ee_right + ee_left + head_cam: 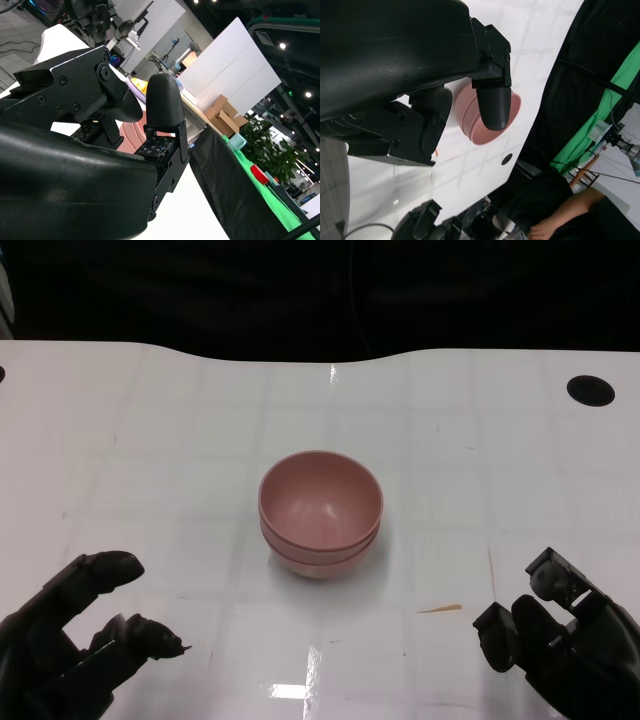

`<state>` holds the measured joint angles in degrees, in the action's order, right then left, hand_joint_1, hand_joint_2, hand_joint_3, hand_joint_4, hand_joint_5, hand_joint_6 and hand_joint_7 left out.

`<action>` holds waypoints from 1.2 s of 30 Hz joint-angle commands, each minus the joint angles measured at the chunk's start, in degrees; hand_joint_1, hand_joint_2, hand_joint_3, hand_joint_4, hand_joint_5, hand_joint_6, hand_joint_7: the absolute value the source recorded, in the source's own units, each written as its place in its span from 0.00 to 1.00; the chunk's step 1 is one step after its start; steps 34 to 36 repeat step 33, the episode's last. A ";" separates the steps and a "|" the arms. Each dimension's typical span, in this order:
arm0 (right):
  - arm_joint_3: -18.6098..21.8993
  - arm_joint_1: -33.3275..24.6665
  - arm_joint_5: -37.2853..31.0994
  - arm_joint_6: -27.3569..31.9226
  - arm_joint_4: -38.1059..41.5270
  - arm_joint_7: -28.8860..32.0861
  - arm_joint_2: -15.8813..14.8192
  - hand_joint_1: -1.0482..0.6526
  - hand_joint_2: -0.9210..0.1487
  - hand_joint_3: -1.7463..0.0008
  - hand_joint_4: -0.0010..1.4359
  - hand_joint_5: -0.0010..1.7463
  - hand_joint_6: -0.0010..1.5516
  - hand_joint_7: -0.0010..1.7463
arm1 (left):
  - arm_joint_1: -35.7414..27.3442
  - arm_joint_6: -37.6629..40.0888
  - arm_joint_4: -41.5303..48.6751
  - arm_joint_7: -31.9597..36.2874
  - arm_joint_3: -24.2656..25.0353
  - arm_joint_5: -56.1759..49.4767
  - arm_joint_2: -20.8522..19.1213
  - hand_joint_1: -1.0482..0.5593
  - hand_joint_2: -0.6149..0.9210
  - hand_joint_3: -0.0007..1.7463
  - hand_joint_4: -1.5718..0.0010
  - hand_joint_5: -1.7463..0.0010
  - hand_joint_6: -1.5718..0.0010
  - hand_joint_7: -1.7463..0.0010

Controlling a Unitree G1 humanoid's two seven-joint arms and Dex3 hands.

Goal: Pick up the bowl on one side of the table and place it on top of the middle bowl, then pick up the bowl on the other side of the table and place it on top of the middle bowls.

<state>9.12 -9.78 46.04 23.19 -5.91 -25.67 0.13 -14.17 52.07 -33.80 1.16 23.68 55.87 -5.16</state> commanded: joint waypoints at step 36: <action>0.46 1.06 -1.68 -0.65 2.19 -2.63 0.13 0.61 0.29 0.27 0.60 1.00 0.45 0.95 | 1.12 -2.03 1.93 12.43 -1.20 15.00 -5.37 0.63 1.00 0.85 0.81 0.00 0.96 0.00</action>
